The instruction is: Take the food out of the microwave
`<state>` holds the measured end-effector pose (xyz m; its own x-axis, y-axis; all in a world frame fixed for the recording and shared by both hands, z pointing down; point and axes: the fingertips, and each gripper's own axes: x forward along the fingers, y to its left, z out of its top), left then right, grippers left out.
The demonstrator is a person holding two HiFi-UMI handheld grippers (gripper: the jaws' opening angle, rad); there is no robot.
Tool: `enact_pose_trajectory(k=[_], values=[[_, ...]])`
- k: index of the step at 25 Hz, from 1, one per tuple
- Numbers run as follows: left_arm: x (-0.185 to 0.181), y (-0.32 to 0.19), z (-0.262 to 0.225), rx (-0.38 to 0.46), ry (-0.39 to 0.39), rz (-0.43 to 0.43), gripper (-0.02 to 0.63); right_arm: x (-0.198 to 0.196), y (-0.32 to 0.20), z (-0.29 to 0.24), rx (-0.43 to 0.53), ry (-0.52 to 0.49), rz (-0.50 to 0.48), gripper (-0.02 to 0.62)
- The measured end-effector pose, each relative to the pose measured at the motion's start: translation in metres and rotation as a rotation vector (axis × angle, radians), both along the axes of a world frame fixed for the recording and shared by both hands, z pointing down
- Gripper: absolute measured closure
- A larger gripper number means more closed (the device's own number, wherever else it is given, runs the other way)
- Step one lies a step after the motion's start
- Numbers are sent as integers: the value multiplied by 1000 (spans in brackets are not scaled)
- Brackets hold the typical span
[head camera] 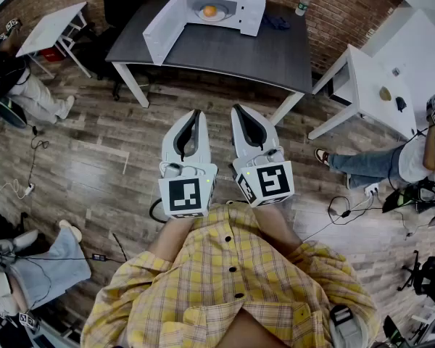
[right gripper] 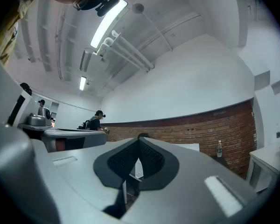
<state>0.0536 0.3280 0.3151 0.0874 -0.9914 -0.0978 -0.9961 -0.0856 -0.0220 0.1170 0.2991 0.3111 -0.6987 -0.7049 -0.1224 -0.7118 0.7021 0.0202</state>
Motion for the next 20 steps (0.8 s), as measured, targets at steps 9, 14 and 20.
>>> enact_pose_trajectory(k=[9,14,20], values=[[-5,-5,7,-8,-12,10,606,-5,-5,6,-18,-30,5,595],[-20,5,15,-19,-10,10,607,-13,4,14,-44,-44,10,595],[-32,11,29,-43,12,18,607,-24,12,20,-44,-21,26,594]])
